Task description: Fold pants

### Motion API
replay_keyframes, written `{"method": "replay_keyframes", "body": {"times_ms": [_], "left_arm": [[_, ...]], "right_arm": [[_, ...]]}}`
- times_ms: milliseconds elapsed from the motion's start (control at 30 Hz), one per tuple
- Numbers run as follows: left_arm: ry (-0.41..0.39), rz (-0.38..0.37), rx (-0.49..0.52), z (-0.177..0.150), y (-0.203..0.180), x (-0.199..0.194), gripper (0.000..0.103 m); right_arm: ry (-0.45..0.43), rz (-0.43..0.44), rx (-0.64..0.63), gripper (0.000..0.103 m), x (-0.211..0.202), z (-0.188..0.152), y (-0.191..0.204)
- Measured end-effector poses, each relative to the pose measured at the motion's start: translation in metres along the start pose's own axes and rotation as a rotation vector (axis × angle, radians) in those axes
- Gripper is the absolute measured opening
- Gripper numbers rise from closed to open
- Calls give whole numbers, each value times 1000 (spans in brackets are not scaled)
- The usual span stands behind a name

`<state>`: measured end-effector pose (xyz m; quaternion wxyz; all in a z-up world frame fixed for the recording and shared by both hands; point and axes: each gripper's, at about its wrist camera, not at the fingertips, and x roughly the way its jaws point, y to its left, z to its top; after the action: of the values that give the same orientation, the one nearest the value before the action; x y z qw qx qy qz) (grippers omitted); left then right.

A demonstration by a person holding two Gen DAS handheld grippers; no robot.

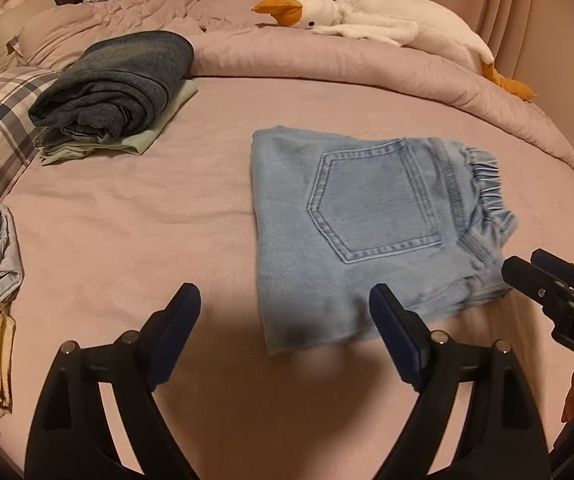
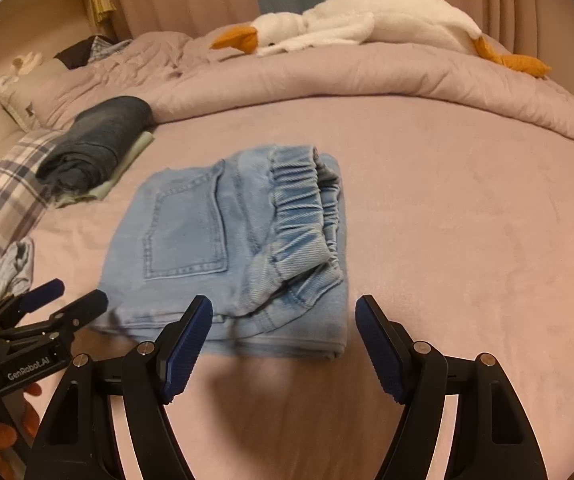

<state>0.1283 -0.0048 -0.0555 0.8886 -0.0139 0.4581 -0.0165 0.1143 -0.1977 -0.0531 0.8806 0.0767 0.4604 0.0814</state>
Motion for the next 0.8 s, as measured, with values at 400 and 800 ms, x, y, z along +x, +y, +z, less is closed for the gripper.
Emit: {"method": "replay_keyframes", "body": {"times_ms": [400, 800], "left_arm": [[-56, 19, 3, -2, -9, -59, 102], [-60, 43, 16, -13, -20, -105, 102]], "right_arm": [[-58, 5, -55, 97, -44, -4, 18], [-93, -32, -81, 102, -81, -8, 31]]}}
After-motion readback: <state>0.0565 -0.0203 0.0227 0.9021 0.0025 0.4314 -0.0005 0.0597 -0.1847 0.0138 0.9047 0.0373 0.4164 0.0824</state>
